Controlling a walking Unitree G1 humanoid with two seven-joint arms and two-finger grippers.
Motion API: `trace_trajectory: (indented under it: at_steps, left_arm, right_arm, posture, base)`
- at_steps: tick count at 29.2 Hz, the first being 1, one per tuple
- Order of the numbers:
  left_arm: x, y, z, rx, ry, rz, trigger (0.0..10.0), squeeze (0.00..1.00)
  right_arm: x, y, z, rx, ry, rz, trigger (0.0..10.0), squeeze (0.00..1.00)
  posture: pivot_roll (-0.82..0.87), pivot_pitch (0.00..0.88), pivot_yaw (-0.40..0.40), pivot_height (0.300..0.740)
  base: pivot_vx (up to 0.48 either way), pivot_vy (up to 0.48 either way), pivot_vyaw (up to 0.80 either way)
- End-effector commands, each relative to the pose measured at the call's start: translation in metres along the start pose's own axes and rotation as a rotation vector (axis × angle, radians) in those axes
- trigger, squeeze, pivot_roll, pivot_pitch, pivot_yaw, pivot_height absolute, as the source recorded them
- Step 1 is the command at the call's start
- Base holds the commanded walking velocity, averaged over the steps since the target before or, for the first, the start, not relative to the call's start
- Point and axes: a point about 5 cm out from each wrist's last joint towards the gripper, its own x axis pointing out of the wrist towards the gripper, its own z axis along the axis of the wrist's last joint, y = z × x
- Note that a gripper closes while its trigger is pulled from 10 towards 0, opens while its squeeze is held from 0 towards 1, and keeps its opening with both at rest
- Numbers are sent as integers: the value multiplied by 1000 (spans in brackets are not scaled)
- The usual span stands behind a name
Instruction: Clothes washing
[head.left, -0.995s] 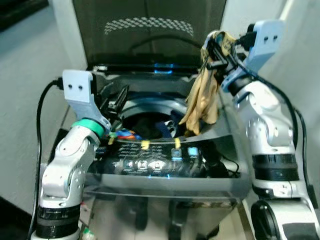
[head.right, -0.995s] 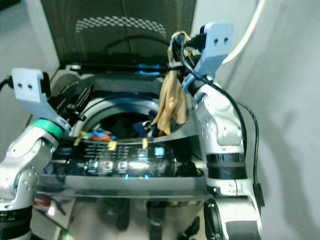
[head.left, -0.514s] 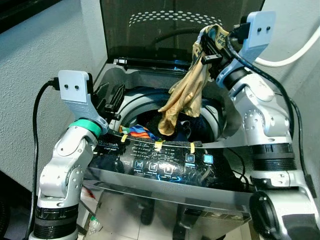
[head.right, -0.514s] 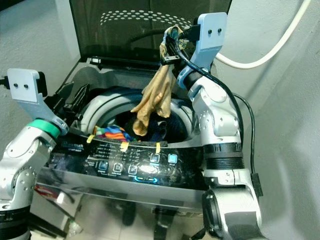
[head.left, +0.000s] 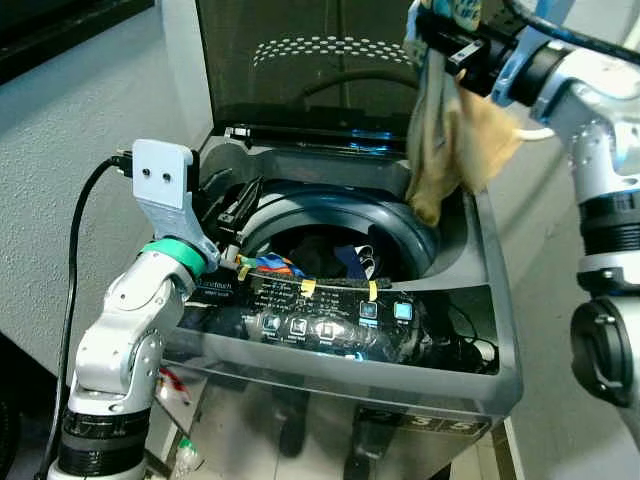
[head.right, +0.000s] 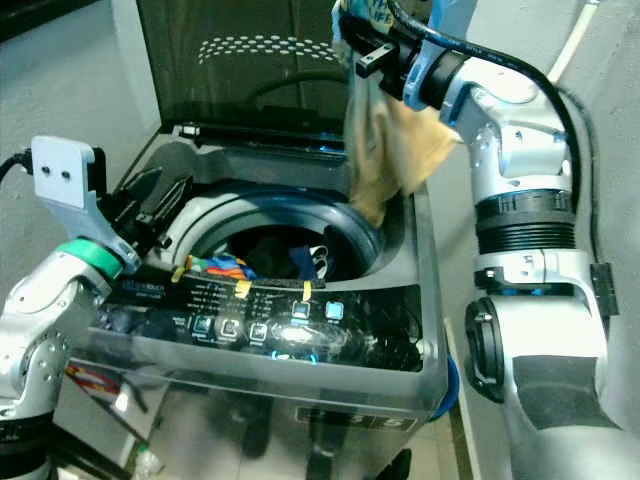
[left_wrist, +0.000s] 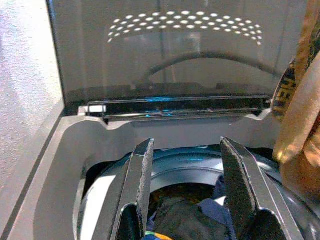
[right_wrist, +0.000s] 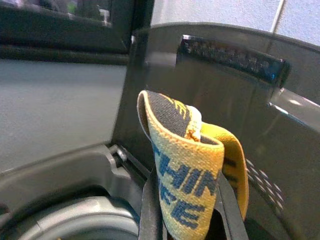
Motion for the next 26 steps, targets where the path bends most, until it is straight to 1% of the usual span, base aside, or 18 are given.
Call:
trace_trajectory:
  at_steps: [1,3,4,5,6,8,9,11,14,15,16,18,21,22,23,24,26]
  left_arm:
    - [2,0,-2,24,30,-13,10000,0]
    - [2,-1,-4,41,55,-24,10000,0]
    - [2,-1,-6,57,79,-32,10000,0]
    - [2,-1,-7,75,105,-41,10000,0]
    - [2,-1,-7,75,105,-41,10000,0]
    - [2,-1,-10,87,138,-53,10000,0]
    - [2,-1,-10,87,138,-53,10000,0]
    - [0,-2,-12,110,186,-92,10000,0]
    - [0,-3,-11,119,202,-113,10000,0]
    - [0,-4,-11,125,213,-127,10000,0]
    - [0,-4,-11,125,213,-127,10000,0]
    - [-1,-5,-11,129,235,-146,10000,0]
    - [-1,-5,-11,130,241,-152,10000,0]
    - [-1,-6,-12,129,248,-157,10000,0]
    - [-1,-6,-12,129,248,-157,10000,0]
    - [-1,-6,-12,128,256,-161,10000,0]
    - [-1,-6,-12,128,256,-161,10000,0]
  right_arm:
    - [6,4,3,5,-17,39,10000,0]
    - [10,11,-12,0,55,101,10000,0]
    - [11,16,-24,-7,116,168,10000,0]
    - [12,22,-35,-13,180,240,10000,0]
    - [12,22,-35,-13,180,240,10000,0]
    - [12,28,-44,-8,245,309,10000,0]
    - [12,28,-44,-8,245,309,10000,0]
    - [12,36,-55,-15,328,380,10000,0]
    - [15,37,-60,-20,359,386,10000,0]
    - [18,39,-61,-48,388,390,10000,0]
    - [18,39,-61,-48,388,390,10000,0]
    - [25,39,-58,-110,428,402,10000,0]
    - [26,39,-57,-138,445,415,10000,0]
    - [26,40,-57,-157,470,450,10000,0]
    - [26,40,-57,-157,470,450,10000,0]
    - [26,42,-55,-170,487,491,10000,929]
    - [26,42,-55,-170,487,491,10000,929]
  posture:
    - [107,5,63,740]
    - [107,5,63,740]
    - [110,18,85,740]
    - [110,18,85,740]
    - [110,18,85,740]
    - [115,29,93,740]
    - [115,29,93,740]
    - [116,33,95,740]
    - [118,42,96,740]
    - [118,42,96,740]
    - [118,42,96,740]
    - [118,56,109,740]
    - [118,56,109,740]
    - [119,59,109,740]
    - [119,59,109,740]
    - [119,59,109,740]
    - [119,59,109,740]
  base:
    - [0,0,0]
    - [0,0,0]
    - [0,0,0]
    - [0,0,0]
    - [0,0,0]
    - [0,0,0]
    - [0,0,0]
    - [0,0,0]
    - [0,0,0]
    - [0,0,0]
    - [0,0,0]
    - [0,0,0]
    - [0,0,0]
    - [0,0,0]
    - [0,0,0]
    - [0,0,0]
    - [0,0,0]
